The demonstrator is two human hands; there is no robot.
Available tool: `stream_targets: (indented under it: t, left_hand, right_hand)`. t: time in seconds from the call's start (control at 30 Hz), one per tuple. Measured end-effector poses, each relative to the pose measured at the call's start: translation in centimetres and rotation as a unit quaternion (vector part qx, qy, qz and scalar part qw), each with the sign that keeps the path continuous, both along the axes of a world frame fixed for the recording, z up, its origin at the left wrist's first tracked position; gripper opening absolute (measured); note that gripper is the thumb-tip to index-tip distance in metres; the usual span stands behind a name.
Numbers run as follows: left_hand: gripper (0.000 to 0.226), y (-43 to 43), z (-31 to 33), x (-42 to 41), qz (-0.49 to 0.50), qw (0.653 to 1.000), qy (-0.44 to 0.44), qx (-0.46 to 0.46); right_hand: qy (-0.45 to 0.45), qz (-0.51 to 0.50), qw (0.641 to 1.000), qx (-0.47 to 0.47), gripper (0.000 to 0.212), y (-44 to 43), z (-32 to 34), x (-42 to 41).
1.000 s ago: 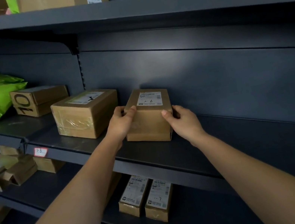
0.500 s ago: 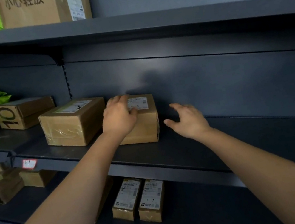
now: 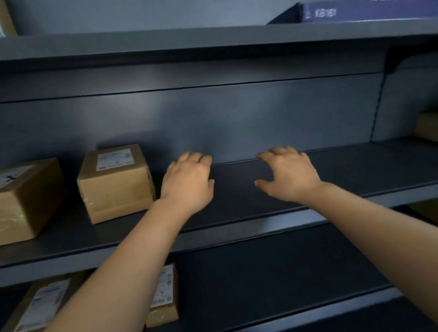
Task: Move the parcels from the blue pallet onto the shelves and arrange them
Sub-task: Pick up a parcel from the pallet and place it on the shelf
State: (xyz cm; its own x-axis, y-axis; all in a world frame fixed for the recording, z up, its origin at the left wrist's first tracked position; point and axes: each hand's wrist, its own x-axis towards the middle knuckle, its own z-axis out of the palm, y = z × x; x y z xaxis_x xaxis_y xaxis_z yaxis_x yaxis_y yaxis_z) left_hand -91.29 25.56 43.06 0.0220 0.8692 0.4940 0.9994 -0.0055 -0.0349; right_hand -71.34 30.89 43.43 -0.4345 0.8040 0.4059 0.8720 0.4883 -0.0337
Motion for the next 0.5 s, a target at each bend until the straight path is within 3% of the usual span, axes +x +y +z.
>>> stream_targets:
  t: [0.5]
  left_hand:
    - [0.046,1.4,-1.1,22.0,-0.181,0.983,0.016,-0.029]
  right_hand:
    - [-0.037,-0.187,0.982,-0.002,0.064,-6.7,-0.8,22.3]
